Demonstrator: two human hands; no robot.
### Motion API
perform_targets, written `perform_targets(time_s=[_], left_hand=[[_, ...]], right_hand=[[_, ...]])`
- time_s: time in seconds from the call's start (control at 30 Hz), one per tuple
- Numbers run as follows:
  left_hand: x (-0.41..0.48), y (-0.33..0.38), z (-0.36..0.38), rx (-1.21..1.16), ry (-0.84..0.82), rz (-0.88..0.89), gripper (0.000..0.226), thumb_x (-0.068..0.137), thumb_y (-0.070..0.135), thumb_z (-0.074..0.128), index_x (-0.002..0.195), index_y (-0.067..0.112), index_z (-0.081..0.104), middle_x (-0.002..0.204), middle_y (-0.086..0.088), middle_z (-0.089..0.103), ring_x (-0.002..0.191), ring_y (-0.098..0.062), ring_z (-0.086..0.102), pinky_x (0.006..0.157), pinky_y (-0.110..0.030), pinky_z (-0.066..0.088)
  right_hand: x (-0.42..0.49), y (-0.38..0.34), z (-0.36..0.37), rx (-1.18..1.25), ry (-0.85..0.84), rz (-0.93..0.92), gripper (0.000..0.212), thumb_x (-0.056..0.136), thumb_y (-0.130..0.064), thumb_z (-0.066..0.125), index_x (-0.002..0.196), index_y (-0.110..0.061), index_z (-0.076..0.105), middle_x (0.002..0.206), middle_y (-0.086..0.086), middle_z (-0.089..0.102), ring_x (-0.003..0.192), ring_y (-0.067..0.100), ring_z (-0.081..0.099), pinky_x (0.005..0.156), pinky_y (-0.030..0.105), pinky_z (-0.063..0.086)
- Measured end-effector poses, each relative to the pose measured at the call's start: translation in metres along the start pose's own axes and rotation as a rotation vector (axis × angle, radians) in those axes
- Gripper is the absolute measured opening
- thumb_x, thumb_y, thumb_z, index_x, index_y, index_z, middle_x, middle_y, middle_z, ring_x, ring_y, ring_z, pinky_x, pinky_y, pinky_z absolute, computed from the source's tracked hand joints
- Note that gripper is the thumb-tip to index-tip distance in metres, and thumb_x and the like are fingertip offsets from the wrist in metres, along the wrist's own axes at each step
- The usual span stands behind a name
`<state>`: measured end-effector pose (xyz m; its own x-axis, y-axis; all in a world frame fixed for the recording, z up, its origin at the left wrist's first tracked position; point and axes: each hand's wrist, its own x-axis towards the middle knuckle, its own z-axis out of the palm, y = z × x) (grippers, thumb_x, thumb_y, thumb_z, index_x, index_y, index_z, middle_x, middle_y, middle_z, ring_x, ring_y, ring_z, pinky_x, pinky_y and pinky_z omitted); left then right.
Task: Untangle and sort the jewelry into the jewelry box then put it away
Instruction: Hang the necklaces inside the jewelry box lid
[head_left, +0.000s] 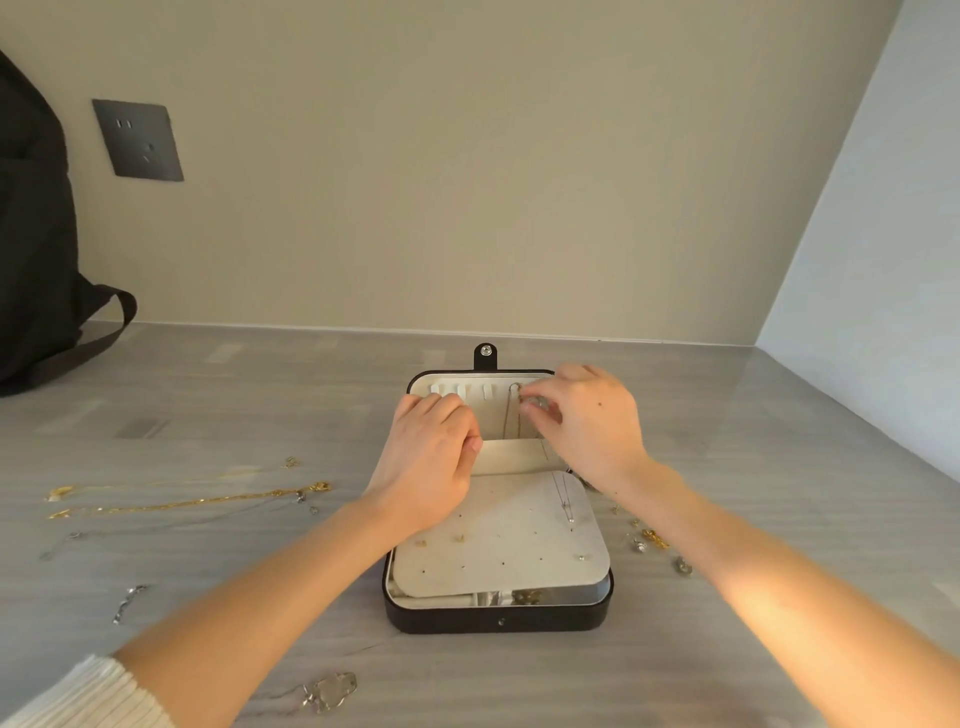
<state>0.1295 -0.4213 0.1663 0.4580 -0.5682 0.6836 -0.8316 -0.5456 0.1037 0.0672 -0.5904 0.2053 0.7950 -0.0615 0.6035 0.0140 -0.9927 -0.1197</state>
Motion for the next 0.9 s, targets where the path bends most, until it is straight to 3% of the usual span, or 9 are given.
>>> perform_targets(time_s=[0.07,0.23,0.4,0.47,0.57,0.63,0.7,0.8,0.9], left_hand=[[0.0,0.0,0.0,0.003,-0.004,-0.008,0.018,0.079,0.021,0.04,0.067,0.018,0.053,0.068,0.006,0.052,0.063,-0.019,0.05,0.069,-0.026,0.025],[-0.001,-0.002,0.003,-0.026,0.01,-0.024,0.011,0.075,0.011,0.053,0.068,0.019,0.051,0.069,0.009,0.05,0.064,-0.017,0.049,0.071,-0.025,0.025],[-0.001,-0.002,0.003,-0.024,0.011,-0.005,0.014,0.077,0.018,0.043,0.066,0.019,0.051,0.067,0.008,0.049,0.062,-0.019,0.049,0.07,-0.025,0.026],[-0.001,-0.002,0.003,-0.018,0.005,0.002,0.014,0.077,0.018,0.042,0.066,0.019,0.051,0.066,0.008,0.049,0.062,-0.019,0.05,0.071,-0.024,0.025],[0.0,-0.003,0.004,-0.019,0.003,0.0,0.012,0.076,0.014,0.047,0.066,0.019,0.051,0.066,0.008,0.049,0.063,-0.019,0.05,0.072,-0.024,0.025],[0.0,-0.003,0.004,-0.026,0.003,-0.005,0.012,0.077,0.015,0.046,0.067,0.019,0.051,0.067,0.008,0.049,0.063,-0.018,0.049,0.071,-0.026,0.026],[-0.001,-0.003,0.003,-0.035,0.004,-0.018,0.011,0.078,0.015,0.048,0.068,0.019,0.051,0.069,0.009,0.049,0.063,-0.018,0.049,0.071,-0.027,0.026],[-0.001,-0.002,0.003,-0.046,0.012,-0.017,0.011,0.078,0.015,0.046,0.068,0.019,0.051,0.069,0.008,0.049,0.064,-0.017,0.048,0.071,-0.026,0.027],[-0.001,-0.002,0.002,-0.071,0.01,-0.007,0.013,0.079,0.016,0.045,0.068,0.017,0.051,0.068,0.007,0.049,0.063,-0.015,0.045,0.071,-0.025,0.028]], right_hand=[[-0.001,-0.004,0.006,-0.102,0.033,-0.095,0.01,0.073,-0.024,0.072,0.082,-0.026,0.075,0.06,0.001,0.053,0.055,0.026,0.052,0.056,0.027,0.043],[-0.005,0.003,0.004,-0.205,0.013,-0.223,0.034,0.086,-0.037,0.041,0.1,-0.032,0.072,0.066,0.003,0.046,0.06,0.025,0.046,0.057,0.032,0.036],[-0.005,0.005,0.002,-0.231,-0.063,-0.253,0.042,0.085,-0.047,0.038,0.067,-0.031,0.073,0.061,0.002,0.048,0.059,0.024,0.049,0.064,0.029,0.022],[-0.004,0.003,-0.001,-0.217,-0.107,-0.241,0.052,0.086,-0.051,0.03,0.062,-0.029,0.071,0.064,0.001,0.05,0.064,0.024,0.05,0.068,0.029,0.024],[-0.003,0.0,-0.005,-0.228,-0.32,-0.199,0.069,0.084,-0.06,0.01,0.077,-0.026,0.07,0.081,-0.005,0.042,0.085,0.018,0.039,0.076,0.029,0.018],[0.0,0.001,-0.006,-0.189,-0.329,-0.174,0.072,0.081,-0.063,0.007,0.075,-0.025,0.067,0.08,-0.007,0.039,0.083,0.015,0.033,0.076,0.028,0.017],[0.001,0.003,-0.004,-0.115,-0.207,-0.1,0.069,0.08,-0.063,0.01,0.066,-0.023,0.065,0.073,-0.006,0.041,0.076,0.017,0.037,0.074,0.03,0.021],[0.002,0.009,0.002,-0.047,0.052,-0.038,0.042,0.083,-0.047,0.041,0.059,-0.024,0.066,0.06,-0.009,0.04,0.06,0.019,0.042,0.065,0.031,0.031],[0.008,0.005,-0.001,0.052,0.084,0.093,0.015,0.079,-0.033,0.066,0.069,-0.023,0.069,0.061,-0.01,0.048,0.065,0.017,0.047,0.069,0.032,0.034]])
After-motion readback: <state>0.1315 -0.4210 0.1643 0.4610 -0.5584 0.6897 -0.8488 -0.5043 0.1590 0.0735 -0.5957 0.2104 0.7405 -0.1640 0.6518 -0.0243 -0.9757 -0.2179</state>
